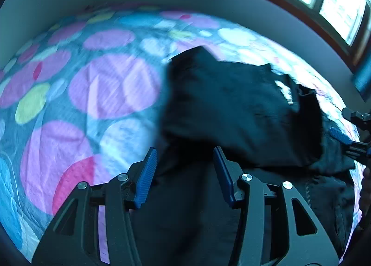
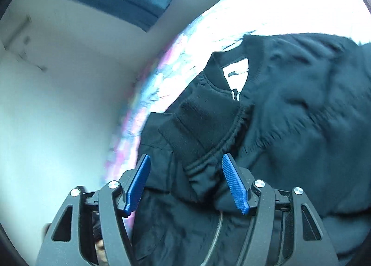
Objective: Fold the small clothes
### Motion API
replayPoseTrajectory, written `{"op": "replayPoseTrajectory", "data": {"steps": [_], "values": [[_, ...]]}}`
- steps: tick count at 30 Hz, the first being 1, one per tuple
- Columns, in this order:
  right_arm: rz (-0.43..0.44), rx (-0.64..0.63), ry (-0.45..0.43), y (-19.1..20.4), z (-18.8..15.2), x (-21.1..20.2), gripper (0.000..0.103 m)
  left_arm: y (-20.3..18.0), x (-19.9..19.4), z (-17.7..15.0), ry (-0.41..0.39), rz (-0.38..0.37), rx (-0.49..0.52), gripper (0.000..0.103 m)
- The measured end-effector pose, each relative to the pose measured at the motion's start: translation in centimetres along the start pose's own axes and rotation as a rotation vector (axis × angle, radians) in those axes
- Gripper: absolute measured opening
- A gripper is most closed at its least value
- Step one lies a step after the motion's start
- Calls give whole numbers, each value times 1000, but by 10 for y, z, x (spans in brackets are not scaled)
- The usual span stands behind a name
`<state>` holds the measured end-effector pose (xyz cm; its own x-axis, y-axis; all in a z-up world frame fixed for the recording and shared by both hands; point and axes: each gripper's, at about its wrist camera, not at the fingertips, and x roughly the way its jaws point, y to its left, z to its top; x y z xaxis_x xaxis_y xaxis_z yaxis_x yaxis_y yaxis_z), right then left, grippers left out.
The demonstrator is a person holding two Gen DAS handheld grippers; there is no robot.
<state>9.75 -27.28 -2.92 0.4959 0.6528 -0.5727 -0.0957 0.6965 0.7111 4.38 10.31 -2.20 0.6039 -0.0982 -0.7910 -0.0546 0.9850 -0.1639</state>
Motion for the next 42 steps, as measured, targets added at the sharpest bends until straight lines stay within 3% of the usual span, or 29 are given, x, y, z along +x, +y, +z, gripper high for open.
{"op": "replayPoseTrajectory", "data": {"steps": [6, 9, 11, 14, 21, 23, 27, 30, 32, 35, 37, 39, 42], "values": [[-311, -170, 88, 35, 4, 65, 69, 18, 27, 5, 56, -31, -85, 50], [-412, -259, 94, 39, 1, 83, 69, 19, 32, 11, 43, -28, -104, 51], [-434, -276, 90, 32, 1, 80, 55, 18, 34, 13, 41, -20, -105, 52], [-411, -240, 60, 14, 0, 57, 44, 18, 33, 12, 35, -33, -109, 54], [-478, -79, -74, -46, -12, -24, 43, 23, 34, 11, 31, -54, -126, 54], [-417, -85, -91, -38, -14, -34, 44, 22, 34, 11, 28, -50, -123, 55], [-366, -254, -63, 19, -16, -15, 57, 22, 34, 12, 27, -51, -131, 55], [-396, -393, -17, 60, -19, 21, 62, 24, 35, 12, 25, -54, -137, 55], [-449, -480, 21, 81, -20, 51, 66, 25, 35, 12, 25, -57, -139, 55], [-631, -603, 61, 90, -21, 97, 65, 26, 35, 11, 21, -66, -144, 55], [-705, -619, 76, 83, -18, 117, 63, 27, 35, 11, 20, -72, -149, 55], [-653, -568, 50, 71, -13, 105, 56, 29, 35, 10, 20, -80, -154, 55], [-568, -456, -15, 53, -9, 66, 55, 31, 35, 10, 20, -89, -160, 55]]}}
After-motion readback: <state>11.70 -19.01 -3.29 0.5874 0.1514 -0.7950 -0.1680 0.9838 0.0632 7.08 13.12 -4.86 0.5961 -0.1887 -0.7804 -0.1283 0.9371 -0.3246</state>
